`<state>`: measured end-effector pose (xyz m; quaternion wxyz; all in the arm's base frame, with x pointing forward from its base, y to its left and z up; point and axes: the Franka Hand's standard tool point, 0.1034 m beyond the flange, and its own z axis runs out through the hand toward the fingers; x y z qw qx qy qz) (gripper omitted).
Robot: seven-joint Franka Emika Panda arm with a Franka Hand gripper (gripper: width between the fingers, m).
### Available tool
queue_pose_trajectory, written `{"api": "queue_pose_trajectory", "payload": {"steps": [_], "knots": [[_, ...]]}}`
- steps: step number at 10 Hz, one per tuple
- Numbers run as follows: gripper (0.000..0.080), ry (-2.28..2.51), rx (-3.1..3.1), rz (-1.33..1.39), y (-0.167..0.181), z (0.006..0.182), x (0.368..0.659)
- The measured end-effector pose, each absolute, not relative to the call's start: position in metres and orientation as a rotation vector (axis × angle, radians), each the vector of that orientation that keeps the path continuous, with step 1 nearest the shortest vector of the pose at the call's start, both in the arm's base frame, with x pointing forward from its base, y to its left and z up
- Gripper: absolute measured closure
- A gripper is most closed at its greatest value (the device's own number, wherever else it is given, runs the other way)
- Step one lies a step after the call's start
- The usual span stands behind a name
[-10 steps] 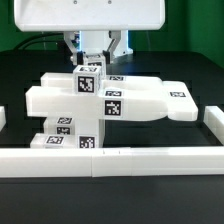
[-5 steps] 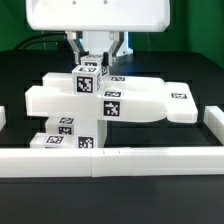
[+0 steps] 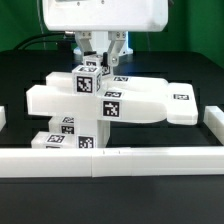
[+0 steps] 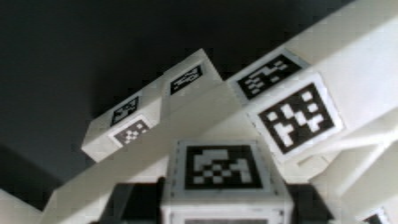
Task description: Assemble chair
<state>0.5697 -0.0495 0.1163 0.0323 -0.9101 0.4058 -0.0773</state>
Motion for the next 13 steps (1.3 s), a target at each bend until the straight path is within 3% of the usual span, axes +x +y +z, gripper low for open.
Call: {"api": "queue_pose_trajectory", "payload": {"steps": [2, 4, 5, 6, 13], "knots": [[0.0515, 1.311, -2.766, -0.232, -0.0485, 0.1160, 0.5694], [0.0255, 1.259, -2.794, -0.226, -0.0471, 0.1158, 0.5693], [0.0255, 1.222, -2.810, -0.212, -0.0431, 0.1173, 0.5706], [0.0173, 1.123, -2.855, -0.217, -0.0413, 0.1177, 0.5713], [0.0150, 0.263, -3.104, -0.243, -0.0472, 0.1183, 0.5710]]}}
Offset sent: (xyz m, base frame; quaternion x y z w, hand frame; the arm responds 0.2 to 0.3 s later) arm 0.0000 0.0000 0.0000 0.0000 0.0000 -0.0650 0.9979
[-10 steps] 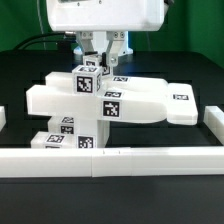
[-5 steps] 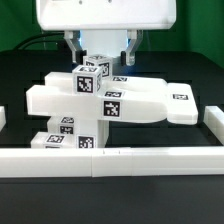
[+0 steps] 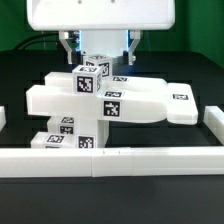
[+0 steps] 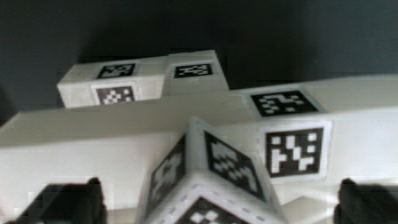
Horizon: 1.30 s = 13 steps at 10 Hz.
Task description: Assemble chair
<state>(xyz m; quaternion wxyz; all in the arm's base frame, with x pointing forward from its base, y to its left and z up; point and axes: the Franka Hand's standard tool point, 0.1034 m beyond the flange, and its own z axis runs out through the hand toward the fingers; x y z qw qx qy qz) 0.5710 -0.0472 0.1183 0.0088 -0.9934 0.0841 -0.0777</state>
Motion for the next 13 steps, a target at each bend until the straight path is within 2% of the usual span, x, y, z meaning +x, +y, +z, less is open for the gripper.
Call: {"api": "queue_pose_trajectory", "payload": {"steps": [4, 9, 11, 12, 13], "knots": [[0.0150, -0.330, -3.128, -0.250, -0.0468, 0.1197, 0.5715], [0.0150, -0.611, -3.113, -0.241, -0.0523, 0.1169, 0.5687], [0.0406, -0.600, -3.115, -0.241, -0.0524, 0.1167, 0.5686], [0.0406, -0.583, -3.117, -0.242, -0.0525, 0.1167, 0.5687], [0.0517, -0.553, -3.121, -0.242, -0.0526, 0.1167, 0.5687]]}}
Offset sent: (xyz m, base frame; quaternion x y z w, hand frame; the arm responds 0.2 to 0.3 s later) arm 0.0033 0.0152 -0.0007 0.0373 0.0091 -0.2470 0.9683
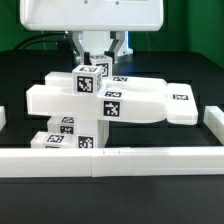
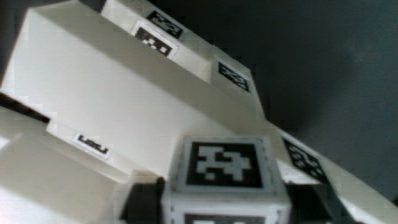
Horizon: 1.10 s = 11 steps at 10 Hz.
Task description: Assemble chair
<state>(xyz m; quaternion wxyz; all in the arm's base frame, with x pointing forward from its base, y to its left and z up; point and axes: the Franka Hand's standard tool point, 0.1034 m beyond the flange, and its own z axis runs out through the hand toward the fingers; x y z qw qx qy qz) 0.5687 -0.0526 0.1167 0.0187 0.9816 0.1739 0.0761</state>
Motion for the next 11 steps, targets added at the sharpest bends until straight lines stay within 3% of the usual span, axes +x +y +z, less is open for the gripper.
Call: {"api": "queue_pose_trajectory", "payload": {"steps": [4, 11], "knots": [[0.0517, 0.243, 3.090, 0.256, -0.063, 0.117, 0.569], [0.0515, -0.695, 3.055, 0.319, -0.065, 0.118, 0.570]]}}
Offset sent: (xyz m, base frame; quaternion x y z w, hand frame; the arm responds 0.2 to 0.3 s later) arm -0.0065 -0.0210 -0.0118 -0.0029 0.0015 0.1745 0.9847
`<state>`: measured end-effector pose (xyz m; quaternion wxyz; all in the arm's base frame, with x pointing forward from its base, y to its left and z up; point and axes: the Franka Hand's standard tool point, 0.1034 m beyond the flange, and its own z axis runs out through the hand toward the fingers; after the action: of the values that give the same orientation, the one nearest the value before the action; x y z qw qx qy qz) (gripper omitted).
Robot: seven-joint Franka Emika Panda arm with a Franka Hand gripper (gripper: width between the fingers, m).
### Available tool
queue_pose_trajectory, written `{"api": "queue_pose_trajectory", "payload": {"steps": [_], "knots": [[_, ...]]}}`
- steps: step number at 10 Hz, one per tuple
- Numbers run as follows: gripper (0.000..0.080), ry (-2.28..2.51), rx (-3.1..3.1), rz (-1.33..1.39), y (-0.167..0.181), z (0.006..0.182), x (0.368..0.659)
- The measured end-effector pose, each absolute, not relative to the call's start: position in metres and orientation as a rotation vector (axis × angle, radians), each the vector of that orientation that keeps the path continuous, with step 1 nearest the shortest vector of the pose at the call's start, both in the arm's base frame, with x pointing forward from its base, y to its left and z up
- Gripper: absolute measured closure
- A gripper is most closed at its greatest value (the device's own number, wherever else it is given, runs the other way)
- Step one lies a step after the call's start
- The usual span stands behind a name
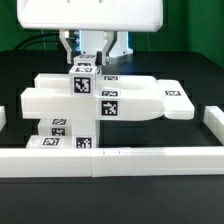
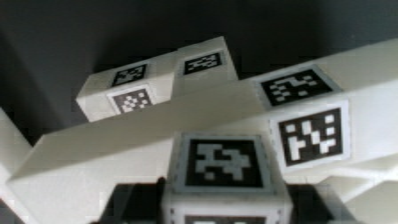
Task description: Assemble chair
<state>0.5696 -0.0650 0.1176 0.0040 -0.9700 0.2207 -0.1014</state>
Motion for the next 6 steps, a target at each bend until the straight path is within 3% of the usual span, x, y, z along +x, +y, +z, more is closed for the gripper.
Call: {"api": "queue_pose_trajectory", "payload": {"steps": [6], "knots": [[0.0515, 1.349, -2.741, -0.300, -0.0627, 0.1160, 0.5696]]}}
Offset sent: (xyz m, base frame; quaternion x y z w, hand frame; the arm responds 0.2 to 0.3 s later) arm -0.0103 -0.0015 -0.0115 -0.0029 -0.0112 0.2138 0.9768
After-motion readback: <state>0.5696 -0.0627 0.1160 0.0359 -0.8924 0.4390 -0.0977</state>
